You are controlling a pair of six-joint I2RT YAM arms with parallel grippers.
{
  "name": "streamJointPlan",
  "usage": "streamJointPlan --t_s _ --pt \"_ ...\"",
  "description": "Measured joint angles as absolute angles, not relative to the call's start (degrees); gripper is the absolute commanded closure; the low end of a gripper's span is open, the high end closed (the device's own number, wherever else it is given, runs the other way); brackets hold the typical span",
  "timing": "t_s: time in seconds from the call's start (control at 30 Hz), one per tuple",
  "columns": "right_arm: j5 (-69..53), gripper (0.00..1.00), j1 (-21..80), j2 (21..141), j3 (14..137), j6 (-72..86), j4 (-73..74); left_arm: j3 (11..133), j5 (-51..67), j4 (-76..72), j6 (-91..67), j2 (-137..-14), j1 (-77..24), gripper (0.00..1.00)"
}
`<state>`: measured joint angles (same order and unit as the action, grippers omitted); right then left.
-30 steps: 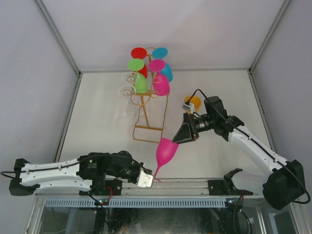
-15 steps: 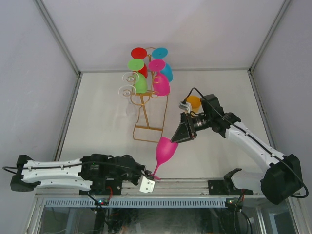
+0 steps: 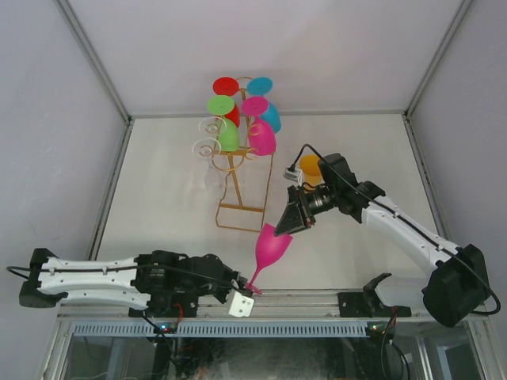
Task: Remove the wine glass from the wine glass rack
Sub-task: Place the wine glass at the center of the board.
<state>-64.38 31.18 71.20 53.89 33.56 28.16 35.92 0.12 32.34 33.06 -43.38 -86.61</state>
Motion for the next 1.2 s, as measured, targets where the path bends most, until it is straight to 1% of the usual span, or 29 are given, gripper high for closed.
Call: streamJointPlan --t_s 0.23,0.3,0.37,0.43,0.5,0.57,0.7,0.77,0.87,0.93,0.97,1.0,1.03,1.07,1.2 --pt "-66.0 0.62 32.45 71.7 56.18 32.97 28.42 36.99 -1.17 32.14 33.19 -43.83 -87.64 1.0" --pt "-66.08 0.68 33.21 71.9 56.8 32.27 29.17 36.99 -1.52 32.16 33.23 -43.83 -87.74 1.0" --pt "-66.08 0.77 33.85 71.9 56.88 31.68 29.95 36.99 -1.98 32.05 33.52 -43.81 -87.99 1.0" --pt "-66.02 0.82 34.0 71.92 56.88 31.29 30.7 36.99 -2.33 32.1 33.61 -43.81 -88.09 1.0" --pt "-65.8 0.9 34.0 71.9 56.88 31.0 31.05 36.99 -2.66 32.08 33.54 -43.75 -88.18 1.0" --pt "-65.58 1.0 34.09 71.9 56.88 30.79 31.18 36.99 -2.9 32.1 33.39 -43.46 -88.25 0.97" --pt "-64.79 1.0 34.13 71.66 56.99 30.7 30.96 36.97 -2.9 32.18 31.59 -42.26 -88.4 0.85" --pt "-64.05 1.0 34.33 70.87 57.08 31.07 30.74 36.95 -3.27 32.12 30.28 -41.71 -88.38 0.74" --pt "-62.96 1.0 34.85 69.41 57.08 31.48 30.68 36.58 -4.14 31.35 28.4 -40.82 -88.31 0.6" --pt "-62.15 1.0 35.33 68.45 57.08 31.75 30.68 36.21 -4.43 30.48 27.11 -40.12 -88.25 0.57" --pt "-61.73 1.0 35.53 68.1 57.06 31.9 30.7 36.01 -4.45 29.91 26.55 -39.83 -88.2 0.54" --pt "-61.3 1.0 35.73 67.83 57.06 31.94 30.7 35.75 -4.47 29.43 26.06 -39.59 -88.23 0.38" --pt "-60.47 1.0 36.03 67.48 57.08 31.99 30.72 35.51 -4.6 29.06 25.82 -39.38 -88.23 0.25" --pt "-59.81 1.0 36.23 67.18 57.08 31.99 30.74 35.31 -4.69 28.8 25.76 -39.29 -88.2 0.2" --pt "-55.24 1.0 37.04 65.01 57.08 31.75 31.77 34.2 -4.99 27.44 23.49 -38.52 -88.2 0.13"
